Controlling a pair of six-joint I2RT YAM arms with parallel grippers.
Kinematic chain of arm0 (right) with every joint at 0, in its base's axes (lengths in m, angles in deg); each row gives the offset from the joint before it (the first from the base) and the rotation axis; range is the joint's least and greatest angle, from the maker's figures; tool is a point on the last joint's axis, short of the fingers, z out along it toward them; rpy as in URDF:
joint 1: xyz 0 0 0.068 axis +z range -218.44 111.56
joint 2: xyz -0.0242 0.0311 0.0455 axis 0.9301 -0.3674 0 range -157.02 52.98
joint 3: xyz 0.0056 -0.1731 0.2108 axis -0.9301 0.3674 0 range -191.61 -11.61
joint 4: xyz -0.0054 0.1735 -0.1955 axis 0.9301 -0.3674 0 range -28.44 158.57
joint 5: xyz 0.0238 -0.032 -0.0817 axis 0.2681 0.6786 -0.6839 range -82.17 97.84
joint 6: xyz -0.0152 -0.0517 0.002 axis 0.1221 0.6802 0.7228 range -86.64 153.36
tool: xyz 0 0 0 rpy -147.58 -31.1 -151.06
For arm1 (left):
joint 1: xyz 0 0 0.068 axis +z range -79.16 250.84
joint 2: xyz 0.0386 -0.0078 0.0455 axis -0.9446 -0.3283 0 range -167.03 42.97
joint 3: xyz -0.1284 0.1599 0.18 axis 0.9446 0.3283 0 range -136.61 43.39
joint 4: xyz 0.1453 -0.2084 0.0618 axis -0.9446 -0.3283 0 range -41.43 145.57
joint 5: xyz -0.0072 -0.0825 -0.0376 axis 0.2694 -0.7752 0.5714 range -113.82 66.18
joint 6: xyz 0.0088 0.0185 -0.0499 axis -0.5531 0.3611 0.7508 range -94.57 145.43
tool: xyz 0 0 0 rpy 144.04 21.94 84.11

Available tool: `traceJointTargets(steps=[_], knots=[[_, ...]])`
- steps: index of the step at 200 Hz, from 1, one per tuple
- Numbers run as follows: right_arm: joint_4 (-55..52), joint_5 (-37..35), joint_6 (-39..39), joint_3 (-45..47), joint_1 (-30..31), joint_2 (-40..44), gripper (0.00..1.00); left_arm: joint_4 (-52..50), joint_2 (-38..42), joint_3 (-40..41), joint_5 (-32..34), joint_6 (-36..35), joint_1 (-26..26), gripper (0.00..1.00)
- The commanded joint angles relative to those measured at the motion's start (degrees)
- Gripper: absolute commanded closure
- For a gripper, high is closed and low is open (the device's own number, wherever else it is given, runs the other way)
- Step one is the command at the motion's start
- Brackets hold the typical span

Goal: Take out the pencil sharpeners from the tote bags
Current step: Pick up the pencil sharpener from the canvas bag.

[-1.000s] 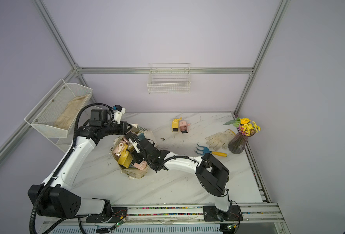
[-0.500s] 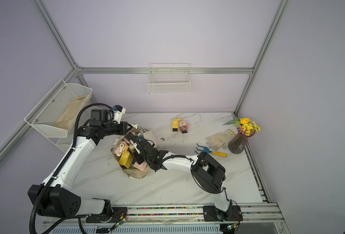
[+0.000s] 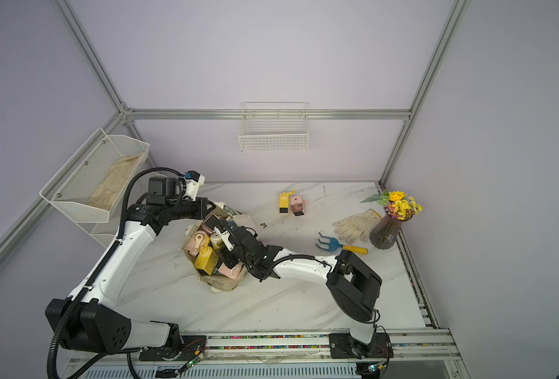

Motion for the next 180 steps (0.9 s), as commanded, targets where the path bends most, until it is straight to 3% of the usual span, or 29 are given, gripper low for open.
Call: traceJointTargets(steps=[1,87,180], knots=[[1.7,-0.5,1.1,0.5,0.3,5.2,0.83,9.2,3.0,-1.8,2.2,-0.2,0.4,1.00],[3.9,1.1,0.2,0.9,0.3,9.0,0.84,8.0,2.5,-2.6,3.5,-0.2,0.4,1.00],[3.7,7.8,2.6,1.7,-0.8,20.2,0.84,8.0,2.7,-2.5,3.4,-0.2,0.4,1.00]])
